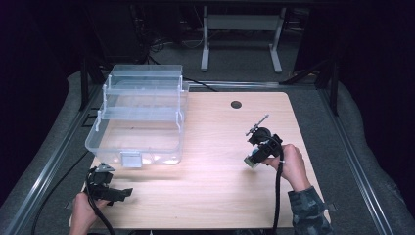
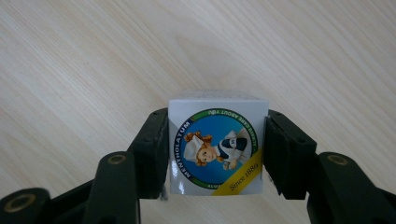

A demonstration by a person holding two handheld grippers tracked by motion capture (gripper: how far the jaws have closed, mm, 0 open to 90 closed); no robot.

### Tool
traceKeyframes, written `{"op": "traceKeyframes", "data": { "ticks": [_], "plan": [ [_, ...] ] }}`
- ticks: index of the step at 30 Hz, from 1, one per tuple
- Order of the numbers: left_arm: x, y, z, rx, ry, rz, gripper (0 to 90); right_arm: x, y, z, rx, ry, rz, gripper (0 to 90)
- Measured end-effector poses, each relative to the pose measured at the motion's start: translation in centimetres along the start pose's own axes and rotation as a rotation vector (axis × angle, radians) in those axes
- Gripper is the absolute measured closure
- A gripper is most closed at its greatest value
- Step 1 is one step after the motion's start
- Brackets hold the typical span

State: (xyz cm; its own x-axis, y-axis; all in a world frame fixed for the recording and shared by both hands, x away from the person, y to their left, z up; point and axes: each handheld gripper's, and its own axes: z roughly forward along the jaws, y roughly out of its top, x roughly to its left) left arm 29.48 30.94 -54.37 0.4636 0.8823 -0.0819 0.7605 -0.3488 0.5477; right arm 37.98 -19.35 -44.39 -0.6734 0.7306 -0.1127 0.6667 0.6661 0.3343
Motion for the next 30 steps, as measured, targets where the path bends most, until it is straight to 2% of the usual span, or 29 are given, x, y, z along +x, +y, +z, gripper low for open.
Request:
{"op": "traceKeyframes", "data": {
  "ticks": [2, 3, 4, 5, 6, 8, 11, 12, 13, 14, 15, 17, 22, 24, 25, 26, 29, 30],
  "plan": [
    [0.0, 0.0, 0.0, 0.003, -0.005, 0.002, 0.8, -0.5, -0.5, 0.0, 0.018, -0.008, 0.018, 46.2],
    [0.0, 0.0, 0.0, 0.000, -0.003, 0.001, 0.8, -0.8, -0.7, 0.1, 0.034, 0.014, 0.024, 46.2],
    [0.0, 0.0, 0.0, 0.002, -0.005, 0.003, 0.8, -0.9, -0.9, 0.3, 0.019, 0.007, 0.031, 46.2],
    [0.0, 0.0, 0.0, 0.001, -0.005, 0.000, 0.8, -1.2, -1.1, 0.3, 0.044, -0.011, 0.041, 46.1],
    [0.0, 0.0, 0.0, 0.003, -0.006, 0.000, 0.8, -1.7, -1.5, 0.6, 0.054, 0.010, 0.066, 46.1],
    [0.0, 0.0, 0.1, 0.004, -0.005, -0.001, 0.8, -2.2, -1.9, 0.8, 0.046, 0.039, 0.083, 46.1],
    [0.0, 0.0, 0.1, 0.005, -0.006, 0.000, 0.8, -2.4, -2.2, 0.9, 0.064, 0.013, 0.094, 46.2],
    [0.0, 0.0, 0.1, 0.007, -0.007, 0.003, 0.8, -2.7, -2.4, 1.2, 0.075, 0.026, 0.103, 46.2],
    [0.0, 0.0, 0.1, 0.007, -0.007, 0.003, 0.8, -2.9, -2.5, 1.2, 0.105, 0.022, 0.105, 46.2],
    [0.0, 0.0, 0.1, 0.007, -0.008, 0.002, 0.8, -2.9, -2.5, 1.2, 0.105, 0.022, 0.105, 46.2],
    [0.0, 0.0, 0.1, 0.008, -0.004, 0.003, 0.8, -2.9, -2.6, 1.4, 0.102, 0.000, 0.108, 46.2],
    [0.0, 0.0, 0.1, 0.010, -0.011, 0.006, 0.8, -3.2, -2.9, 2.0, 0.134, 0.010, 0.114, 46.2],
    [-0.2, 0.0, 0.4, 0.024, -0.025, 0.026, 0.8, -3.4, -2.9, 2.8, 0.168, 0.017, 0.108, 46.0],
    [-0.2, 0.0, 0.4, 0.025, -0.024, 0.027, 0.8, -3.6, -3.0, 3.2, 0.174, 0.053, 0.120, 45.7],
    [-0.2, 0.0, 0.3, 0.025, -0.024, 0.026, 0.7, -3.6, -2.9, 3.2, 0.190, 0.014, 0.118, 45.6],
    [-0.2, 0.0, 0.3, 0.024, -0.024, 0.026, 0.7, -3.7, -2.9, 3.3, 0.176, 0.038, 0.125, 45.4],
    [-0.2, 0.0, 0.3, 0.025, -0.025, 0.026, 0.7, -3.7, -2.9, 3.3, 0.174, 0.040, 0.126, 43.8],
    [-0.2, 0.0, 0.3, 0.025, -0.024, 0.028, 0.7, -3.7, -3.0, 3.3, 0.167, 0.041, 0.129, 40.0]
  ]
}}
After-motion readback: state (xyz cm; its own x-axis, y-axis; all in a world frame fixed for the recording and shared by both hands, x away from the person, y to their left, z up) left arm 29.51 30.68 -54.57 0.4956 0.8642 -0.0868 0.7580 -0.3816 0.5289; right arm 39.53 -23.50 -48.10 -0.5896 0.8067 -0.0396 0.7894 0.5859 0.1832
